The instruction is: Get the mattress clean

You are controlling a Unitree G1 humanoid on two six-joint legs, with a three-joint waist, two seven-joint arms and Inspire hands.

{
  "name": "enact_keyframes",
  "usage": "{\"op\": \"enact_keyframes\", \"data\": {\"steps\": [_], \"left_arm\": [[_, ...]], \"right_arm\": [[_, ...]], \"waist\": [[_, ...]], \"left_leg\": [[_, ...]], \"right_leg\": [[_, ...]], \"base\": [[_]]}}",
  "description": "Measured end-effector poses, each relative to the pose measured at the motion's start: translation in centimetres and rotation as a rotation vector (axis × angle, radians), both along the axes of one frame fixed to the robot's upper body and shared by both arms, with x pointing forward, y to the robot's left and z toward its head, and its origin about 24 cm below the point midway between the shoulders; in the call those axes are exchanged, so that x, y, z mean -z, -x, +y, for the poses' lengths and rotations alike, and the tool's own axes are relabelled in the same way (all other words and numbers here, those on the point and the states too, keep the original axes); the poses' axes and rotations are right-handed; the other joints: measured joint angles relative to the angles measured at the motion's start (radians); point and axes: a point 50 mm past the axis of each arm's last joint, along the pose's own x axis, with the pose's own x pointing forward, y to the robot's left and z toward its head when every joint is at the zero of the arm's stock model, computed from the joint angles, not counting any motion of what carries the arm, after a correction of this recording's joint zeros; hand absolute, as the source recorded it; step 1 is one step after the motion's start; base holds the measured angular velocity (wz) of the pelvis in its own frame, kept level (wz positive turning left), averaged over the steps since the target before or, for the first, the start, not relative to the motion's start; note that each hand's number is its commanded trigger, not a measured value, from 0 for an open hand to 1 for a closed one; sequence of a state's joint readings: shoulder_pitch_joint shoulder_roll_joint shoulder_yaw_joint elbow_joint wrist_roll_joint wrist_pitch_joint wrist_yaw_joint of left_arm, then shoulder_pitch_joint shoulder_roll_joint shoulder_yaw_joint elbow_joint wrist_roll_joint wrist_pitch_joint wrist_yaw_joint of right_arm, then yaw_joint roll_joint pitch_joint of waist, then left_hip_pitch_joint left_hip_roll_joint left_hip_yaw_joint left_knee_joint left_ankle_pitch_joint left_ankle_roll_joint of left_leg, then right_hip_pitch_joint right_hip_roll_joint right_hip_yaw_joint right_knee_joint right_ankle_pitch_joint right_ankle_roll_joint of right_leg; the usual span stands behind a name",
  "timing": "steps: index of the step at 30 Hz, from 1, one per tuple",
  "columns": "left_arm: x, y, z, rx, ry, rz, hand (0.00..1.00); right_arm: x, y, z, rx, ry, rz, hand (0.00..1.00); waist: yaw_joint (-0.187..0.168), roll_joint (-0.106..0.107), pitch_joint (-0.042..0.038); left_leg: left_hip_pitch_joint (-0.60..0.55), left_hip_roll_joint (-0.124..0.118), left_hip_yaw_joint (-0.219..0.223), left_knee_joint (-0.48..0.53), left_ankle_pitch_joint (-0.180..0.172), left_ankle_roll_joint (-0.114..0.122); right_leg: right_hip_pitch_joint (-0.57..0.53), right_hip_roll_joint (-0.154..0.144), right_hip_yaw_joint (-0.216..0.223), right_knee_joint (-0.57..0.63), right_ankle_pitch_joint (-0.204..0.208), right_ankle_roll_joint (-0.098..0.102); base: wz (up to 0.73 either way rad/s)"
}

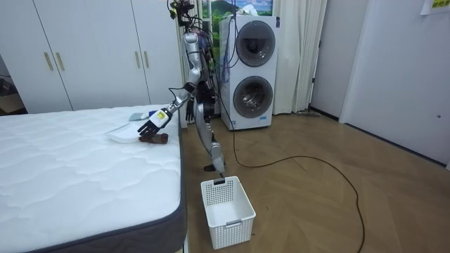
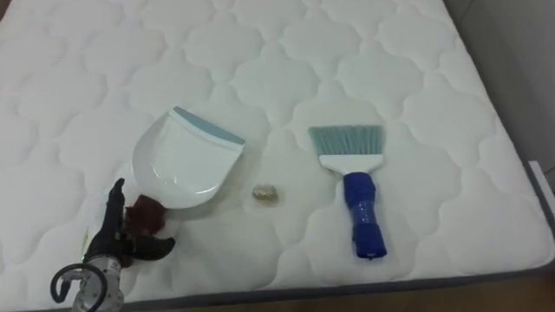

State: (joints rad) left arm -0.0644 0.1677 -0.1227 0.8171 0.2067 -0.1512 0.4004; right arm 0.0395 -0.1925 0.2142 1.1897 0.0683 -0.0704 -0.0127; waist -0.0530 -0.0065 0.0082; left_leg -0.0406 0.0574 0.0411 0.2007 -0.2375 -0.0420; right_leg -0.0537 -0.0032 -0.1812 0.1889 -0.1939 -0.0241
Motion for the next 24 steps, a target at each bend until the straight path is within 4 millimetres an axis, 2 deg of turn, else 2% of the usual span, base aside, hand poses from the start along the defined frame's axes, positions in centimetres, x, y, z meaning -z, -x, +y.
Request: {"op": "enact_keyframes", "data": {"steps": [5, 6, 7, 8, 9, 10, 11, 12, 13, 14, 15, 16, 19, 21, 24], "left_arm": [[0.8, 0.8, 0.3, -0.010, -0.006, 0.052, 0.00], [0.9, 0.7, 0.5, -0.013, -0.006, 0.062, 0.00], [0.9, 0.2, 0.0, -0.003, 0.017, 0.060, 0.00], [0.7, -0.3, -0.5, 0.016, 0.024, 0.051, 0.00], [0.4, -1.1, -1.4, 0.055, 0.028, 0.035, 0.00], [0.6, -1.0, -2.1, 0.071, 0.038, 0.046, 0.00], [0.8, -0.9, -2.0, 0.068, 0.041, 0.058, 0.00], [1.2, -0.6, -1.9, 0.054, 0.044, 0.087, 0.00], [1.6, -0.2, -1.3, 0.032, 0.040, 0.114, 0.00], [1.7, -0.1, -1.0, 0.022, 0.034, 0.128, 0.00], [2.2, 0.4, -1.3, 0.009, 0.047, 0.159, 0.00], [2.2, 0.4, -1.3, 0.004, 0.052, 0.159, 0.00], [1.9, 0.1, -1.0, -0.016, 0.051, 0.142, 0.00], [1.7, -0.2, -0.9, -0.016, 0.048, 0.133, 0.00], [1.4, -0.8, -0.8, -0.013, 0.047, 0.120, 0.00]], "right_arm": [[0.1, 0.0, 0.1, -0.005, -0.001, 0.009, 0.00], [0.1, -0.2, 0.5, -0.016, -0.004, 0.006, 0.00], [0.1, -0.1, 0.4, -0.007, 0.001, 0.010, 0.00], [0.2, 0.1, 0.2, 0.001, 0.006, 0.017, 0.00], [0.3, 0.7, 0.1, 0.019, 0.013, 0.042, 0.00], [0.3, 0.4, -0.1, 0.029, 0.020, 0.044, 0.00], [0.2, 0.0, -0.2, 0.021, 0.026, 0.037, 0.00], [-0.1, -0.9, -0.3, 0.011, 0.036, 0.014, 0.00], [-0.3, -1.9, -0.1, -0.008, 0.042, -0.019, 0.00], [-0.3, -1.9, 0.0, -0.015, 0.044, -0.022, 0.00], [-0.3, -1.6, -0.4, 0.009, 0.057, -0.020, 0.00], [-0.2, -1.4, -0.4, 0.010, 0.062, -0.008, 0.00], [-0.1, -1.3, -0.3, 0.013, 0.044, 0.006, 0.00], [-0.2, -1.5, -0.2, 0.018, 0.033, 0.000, 0.00], [-0.2, -1.6, -0.2, 0.020, 0.030, 0.004, 0.00]], "waist": [[0.001, -0.013, 0.0018], [-0.003, -0.035, 0.0139], [-0.015, -0.051, 0.0197], [-0.023, -0.046, 0.0168], [-0.007, -0.053, 0.0085], [0.035, -0.054, 0.0085], [0.049, -0.053, 0.0093], [0.067, -0.034, 0.0166], [0.064, -0.029, 0.0122], [0.056, -0.029, 0.0129], [0.034, -0.007, 0.0069], [0.030, -0.005, 0.0061], [0.024, -0.012, 0.0103], [0.021, -0.018, 0.0136], [0.021, -0.022, 0.0138]], "left_leg": [[-0.007, -0.002, 0.001, 0.016, 0.000, 0.000], [-0.054, -0.019, 0.015, 0.095, -0.003, 0.004], [-0.125, -0.047, 0.027, 0.103, 0.006, 0.028], [-0.163, -0.055, 0.026, 0.048, 0.036, 0.049], [-0.197, -0.064, 0.064, 0.005, 0.124, 0.071], [-0.192, -0.059, 0.077, 0.002, 0.129, 0.073], [-0.190, -0.055, 0.068, 0.006, 0.129, 0.073], [-0.181, -0.041, -0.008, 0.006, 0.128, 0.070], [-0.174, -0.033, -0.046, 0.006, 0.121, 0.056], [-0.164, -0.039, -0.043, 0.006, 0.112, 0.043], [-0.142, -0.031, -0.028, -0.003, 0.099, 0.039], [-0.131, -0.032, 0.009, -0.004, 0.099, 0.039], [-0.123, -0.028, 0.035, -0.010, 0.099, 0.040], [-0.126, -0.028, 0.038, -0.008, 0.088, 0.040], [-0.139, -0.031, 0.038, 0.008, 0.084, 0.043]], "right_leg": [[0.002, -0.009, 0.016, 0.001, 0.000, 0.000], [0.015, -0.030, 0.073, -0.004, 0.000, 0.000], [0.013, -0.048, 0.156, -0.005, 0.000, 0.000], [0.004, -0.054, 0.166, -0.001, -0.001, 0.002], [-0.042, -0.066, 0.170, 0.036, -0.018, 0.031], [-0.077, -0.069, 0.137, 0.056, -0.027, 0.054], [-0.092, -0.064, 0.120, 0.049, -0.026, 0.052], [-0.140, -0.041, 0.093, 0.018, -0.010, 0.028], [-0.178, -0.027, 0.064, -0.046, 0.069, 0.016], [-0.191, -0.038, 0.036, -0.058, 0.172, 0.001], [-0.175, -0.036, 0.003, -0.036, 0.163, -0.004], [-0.168, -0.032, 0.004, -0.033, 0.162, -0.004], [-0.168, -0.027, 0.011, -0.027, 0.155, -0.012], [-0.182, -0.025, 0.017, -0.003, 0.141, -0.009], [-0.193, -0.025, 0.017, 0.018, 0.134, -0.007]], "base": [[0.01], [0.53], [0.84], [0.95], [0.32], [-0.16], [-0.80], [-0.83], [-0.67], [-0.14], [0.09], [0.05], [-0.06], [0.00], [0.01]]}}
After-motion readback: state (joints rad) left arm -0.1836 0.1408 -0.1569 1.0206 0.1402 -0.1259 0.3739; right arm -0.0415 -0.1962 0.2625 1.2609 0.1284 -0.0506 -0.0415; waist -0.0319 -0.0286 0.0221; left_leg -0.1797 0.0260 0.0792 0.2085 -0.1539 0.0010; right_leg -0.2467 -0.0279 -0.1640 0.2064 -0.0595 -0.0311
